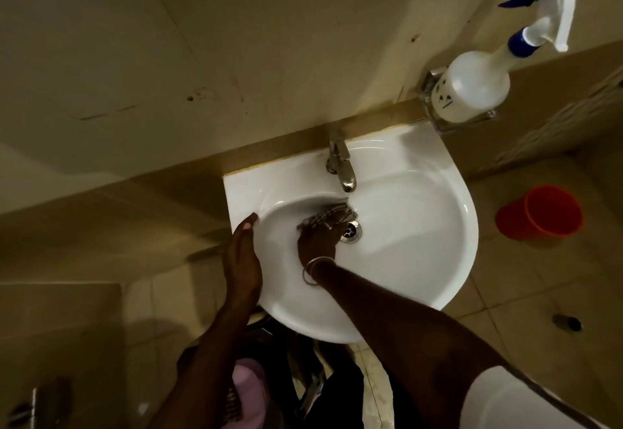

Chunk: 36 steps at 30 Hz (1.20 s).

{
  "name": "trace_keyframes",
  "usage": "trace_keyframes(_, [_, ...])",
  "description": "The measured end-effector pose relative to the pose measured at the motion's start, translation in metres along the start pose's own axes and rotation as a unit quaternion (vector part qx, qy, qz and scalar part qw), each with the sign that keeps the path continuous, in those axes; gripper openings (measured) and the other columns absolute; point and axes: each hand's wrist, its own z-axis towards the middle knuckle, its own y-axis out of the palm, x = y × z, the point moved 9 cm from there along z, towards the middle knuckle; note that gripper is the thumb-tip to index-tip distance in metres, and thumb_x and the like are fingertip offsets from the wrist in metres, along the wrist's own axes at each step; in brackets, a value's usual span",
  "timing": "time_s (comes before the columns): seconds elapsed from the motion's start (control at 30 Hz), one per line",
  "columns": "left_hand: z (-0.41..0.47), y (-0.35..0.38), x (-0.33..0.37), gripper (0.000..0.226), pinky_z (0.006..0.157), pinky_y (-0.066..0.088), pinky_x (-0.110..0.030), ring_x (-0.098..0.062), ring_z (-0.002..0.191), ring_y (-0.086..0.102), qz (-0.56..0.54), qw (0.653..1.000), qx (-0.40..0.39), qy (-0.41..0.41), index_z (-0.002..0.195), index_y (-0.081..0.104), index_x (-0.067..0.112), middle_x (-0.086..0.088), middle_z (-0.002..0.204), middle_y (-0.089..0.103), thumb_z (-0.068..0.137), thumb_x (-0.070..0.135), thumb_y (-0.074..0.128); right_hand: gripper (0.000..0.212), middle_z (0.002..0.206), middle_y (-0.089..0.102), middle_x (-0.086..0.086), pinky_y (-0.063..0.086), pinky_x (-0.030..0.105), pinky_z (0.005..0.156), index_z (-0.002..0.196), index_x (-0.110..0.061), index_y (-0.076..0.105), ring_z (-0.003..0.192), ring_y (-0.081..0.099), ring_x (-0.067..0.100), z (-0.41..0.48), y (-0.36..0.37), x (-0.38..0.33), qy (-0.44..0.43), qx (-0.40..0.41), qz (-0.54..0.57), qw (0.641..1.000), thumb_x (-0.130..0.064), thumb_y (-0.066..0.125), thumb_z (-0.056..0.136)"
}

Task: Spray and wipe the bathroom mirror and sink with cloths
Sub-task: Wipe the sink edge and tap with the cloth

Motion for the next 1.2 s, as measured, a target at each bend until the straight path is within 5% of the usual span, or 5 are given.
trace_keyframes(0.27, [-0.003, 0.000, -0.002, 0.035, 0.107, 0.046, -0.028, 0.000, 0.119, 0.062, -0.013, 0.999, 0.027, -0.014, 0.133, 0.068, 0.021, 0.008, 0.131, 0.069, 0.109, 0.030, 0.045, 0.077, 0.167, -0.001, 0.031, 0.007, 0.064, 0.125, 0.161, -0.029, 0.002, 0.156, -0.002, 0.047, -0.037, 0.017, -0.010, -0.244, -0.027, -0.199, 0.949, -0.025, 0.045, 0.097])
trace_keyframes(0.5, [-0.005, 0.005, -0.001, 0.036, 0.112, 0.040, -0.028, -0.009, 0.128, 0.057, 0.016, 0.999, 0.035, -0.001, 0.136, 0.066, 0.022, 0.007, 0.137, 0.065, 0.110, 0.033, 0.043, 0.078, 0.164, 0.028, 0.024, 0.022, 0.064, 0.120, 0.159, -0.036, 0.033, 0.150, 0.028, 0.047, -0.008, -0.059, 0.104, -0.296, -0.069, -0.435, 0.848, -0.029, 0.055, 0.085])
trace_keyframes(0.73, [-0.023, 0.022, -0.007, 0.035, 0.105, 0.039, -0.016, 0.006, 0.119, 0.057, 0.021, 0.999, 0.024, -0.003, 0.135, 0.066, 0.021, 0.012, 0.132, 0.065, 0.109, 0.032, 0.045, 0.081, 0.169, -0.020, 0.019, -0.006, 0.060, 0.125, 0.162, -0.037, 0.002, 0.154, -0.016, 0.047, -0.017, -0.102, 0.126, -0.093, 0.023, -0.331, 0.939, -0.028, 0.045, 0.095])
trace_keyframes(0.97, [-0.050, 0.037, -0.027, 0.033, 0.091, 0.039, 0.000, 0.028, 0.101, 0.052, 0.013, 0.998, -0.024, -0.059, 0.132, 0.066, 0.026, 0.023, 0.122, 0.062, 0.109, 0.034, 0.044, 0.075, 0.170, -0.014, 0.019, 0.002, 0.057, 0.125, 0.164, -0.036, 0.005, 0.156, -0.007, 0.045, -0.039, -0.015, 0.077, -0.054, -0.070, -0.237, 0.967, -0.024, 0.040, 0.098])
trace_keyframes(1.2, [-0.070, 0.026, -0.031, 0.037, 0.108, 0.042, -0.028, -0.010, 0.122, 0.056, 0.009, 0.997, -0.027, -0.075, 0.134, 0.066, 0.022, 0.011, 0.130, 0.064, 0.108, 0.037, 0.044, 0.059, 0.173, 0.007, 0.001, 0.019, 0.044, 0.127, 0.160, -0.042, 0.027, 0.158, 0.015, 0.028, -0.092, -0.005, 0.048, -0.146, -0.165, -0.159, 0.962, -0.036, 0.030, 0.101])
